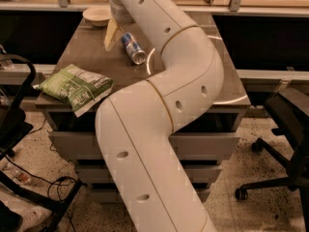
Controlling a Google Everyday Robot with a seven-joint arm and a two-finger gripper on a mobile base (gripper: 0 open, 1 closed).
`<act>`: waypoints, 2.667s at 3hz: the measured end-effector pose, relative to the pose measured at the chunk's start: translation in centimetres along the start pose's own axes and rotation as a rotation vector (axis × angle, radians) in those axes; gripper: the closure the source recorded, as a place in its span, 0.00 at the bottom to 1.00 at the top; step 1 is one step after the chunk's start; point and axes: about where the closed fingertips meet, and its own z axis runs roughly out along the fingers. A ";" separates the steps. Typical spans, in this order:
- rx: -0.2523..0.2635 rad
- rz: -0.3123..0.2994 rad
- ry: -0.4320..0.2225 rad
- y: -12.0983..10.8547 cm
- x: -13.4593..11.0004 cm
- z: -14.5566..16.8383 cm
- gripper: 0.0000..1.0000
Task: Place redbull can upright
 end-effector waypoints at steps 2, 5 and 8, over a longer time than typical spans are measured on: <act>-0.015 0.008 0.041 0.5 0.4 1.8 0.00; -0.021 -0.010 0.076 1.1 0.8 2.7 0.00; -0.016 0.002 0.096 1.3 1.1 2.8 0.00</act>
Offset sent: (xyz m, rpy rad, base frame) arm -0.0112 -0.0329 0.0177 -0.1505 0.3698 -0.0736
